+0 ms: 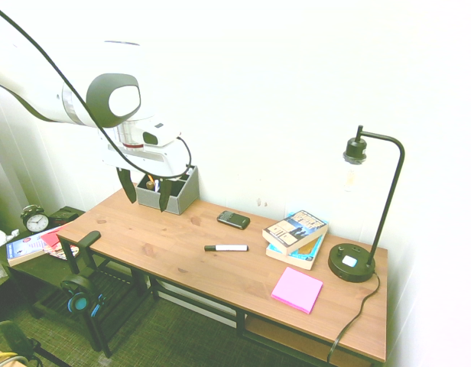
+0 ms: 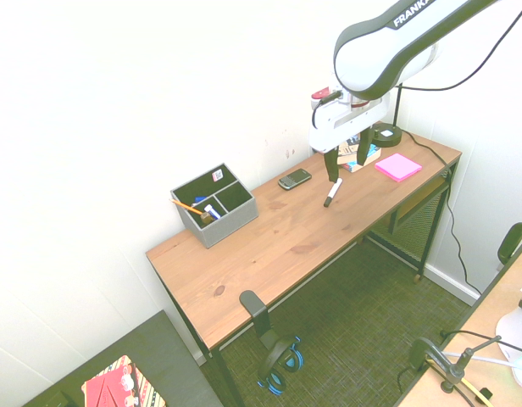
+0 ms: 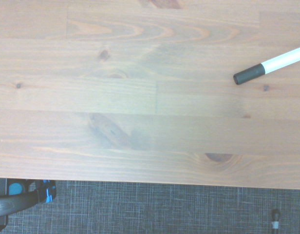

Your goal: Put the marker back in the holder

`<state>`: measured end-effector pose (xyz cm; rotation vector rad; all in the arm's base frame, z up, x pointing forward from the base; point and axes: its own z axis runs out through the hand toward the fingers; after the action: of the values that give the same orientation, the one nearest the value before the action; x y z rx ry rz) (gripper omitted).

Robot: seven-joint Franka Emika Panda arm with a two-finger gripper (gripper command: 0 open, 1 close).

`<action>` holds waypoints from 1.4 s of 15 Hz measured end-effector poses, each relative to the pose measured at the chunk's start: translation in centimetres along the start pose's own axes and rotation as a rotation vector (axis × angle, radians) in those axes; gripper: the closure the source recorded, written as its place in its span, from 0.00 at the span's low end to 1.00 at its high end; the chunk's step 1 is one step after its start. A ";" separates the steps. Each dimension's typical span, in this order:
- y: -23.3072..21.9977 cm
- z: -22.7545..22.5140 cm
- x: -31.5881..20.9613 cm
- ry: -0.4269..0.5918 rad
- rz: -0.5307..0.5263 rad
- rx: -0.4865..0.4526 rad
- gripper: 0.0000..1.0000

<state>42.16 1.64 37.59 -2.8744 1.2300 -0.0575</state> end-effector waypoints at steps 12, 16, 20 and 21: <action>-2.2 11.3 13.0 0.075 0.658 -0.008 0.00; -3.0 14.4 14.8 0.060 0.835 0.012 0.00; -4.4 17.9 16.1 0.037 0.859 0.025 0.00; -4.6 18.7 16.5 0.030 0.860 0.024 1.00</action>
<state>57.61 -7.08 19.52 -2.0824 2.2985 -0.0979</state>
